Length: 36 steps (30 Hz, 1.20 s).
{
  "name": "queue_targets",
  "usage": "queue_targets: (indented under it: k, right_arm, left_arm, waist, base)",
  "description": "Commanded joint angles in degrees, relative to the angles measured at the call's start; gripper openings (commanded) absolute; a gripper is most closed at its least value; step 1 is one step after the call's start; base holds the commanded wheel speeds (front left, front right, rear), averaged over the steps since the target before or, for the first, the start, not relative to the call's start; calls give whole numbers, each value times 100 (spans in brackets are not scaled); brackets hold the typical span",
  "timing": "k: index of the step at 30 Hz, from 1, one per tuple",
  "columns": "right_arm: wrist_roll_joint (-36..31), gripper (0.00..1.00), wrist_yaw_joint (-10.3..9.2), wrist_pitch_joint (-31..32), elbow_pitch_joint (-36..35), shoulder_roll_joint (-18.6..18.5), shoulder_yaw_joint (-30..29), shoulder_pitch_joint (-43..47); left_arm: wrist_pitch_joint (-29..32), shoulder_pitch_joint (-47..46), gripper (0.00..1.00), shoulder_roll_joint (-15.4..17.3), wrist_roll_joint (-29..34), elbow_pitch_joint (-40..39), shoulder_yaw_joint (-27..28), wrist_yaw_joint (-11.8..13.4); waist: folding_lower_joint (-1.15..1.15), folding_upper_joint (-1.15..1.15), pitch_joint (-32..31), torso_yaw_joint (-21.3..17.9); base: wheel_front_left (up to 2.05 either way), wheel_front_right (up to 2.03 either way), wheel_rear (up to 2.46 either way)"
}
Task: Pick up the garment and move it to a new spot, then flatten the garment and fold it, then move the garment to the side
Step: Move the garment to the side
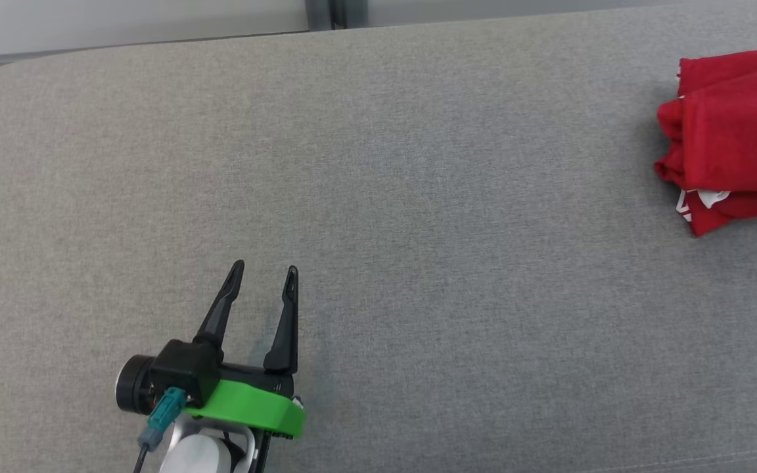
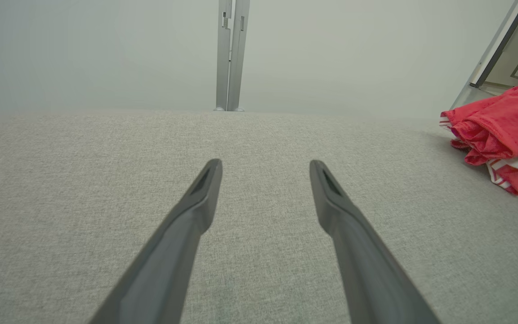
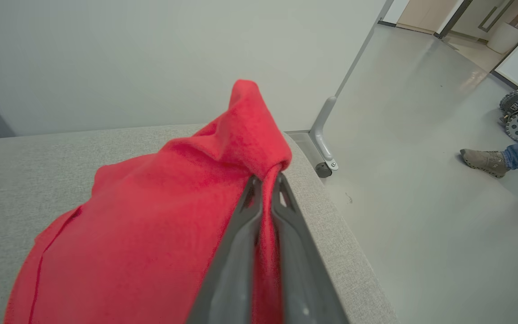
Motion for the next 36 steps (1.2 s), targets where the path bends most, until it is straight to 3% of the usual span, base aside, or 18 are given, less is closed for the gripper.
queue_targets:
  k: [1, 5, 7, 8, 9, 15, 22, 36]
  right_arm:
    - [-176, 0, -2, -19, 111, -64, -147, -48]
    - [-729, 0, -3, -239, 388, -310, -692, 11]
    - [-1040, 42, -2, -400, 443, -329, -957, 16]
    - [-1213, 86, -2, -486, 480, -305, -1099, 34]
    - [-1341, 100, -2, -567, 493, -292, -1202, 51]
    - [-1965, 100, -2, -939, 528, -39, -1688, -72]
    - [-2294, 100, -3, -1277, 730, 254, -1746, -226]
    - [-1865, 100, -2, -2079, 1233, 803, -909, -447]
  left_arm:
    - [-17, -128, 100, 17, 58, 8, -19, -40]
    - [-16, -190, 100, 16, 132, 21, -67, -77]
    - [-17, -207, 100, 16, 157, 27, -69, -85]
    - [-17, -213, 100, 16, 177, 32, -63, -95]
    - [-17, -223, 100, 16, 190, 36, -56, -99]
    - [-17, -262, 100, 16, 209, 53, -6, -112]
    - [-17, -314, 100, 16, 219, 65, 21, -121]
    - [-17, -293, 100, 16, -14, 153, 275, -63]
  waist:
    - [0, 0, 239, 236]
    - [0, 0, 438, 405]
    - [0, 0, 518, 459]
    - [0, 0, 552, 476]
    - [0, 0, 581, 486]
    - [0, 0, 664, 448]
    - [0, 0, 638, 307]
    - [0, 0, 15, 123]
  base:
    - [0, 0, 0]
    - [0, 0, 0]
    - [0, 0, 0]
    - [0, 0, 0]
    - [0, 0, 0]
    - [0, 0, 0]
    - [0, 0, 0]
    - [0, 0, 0]
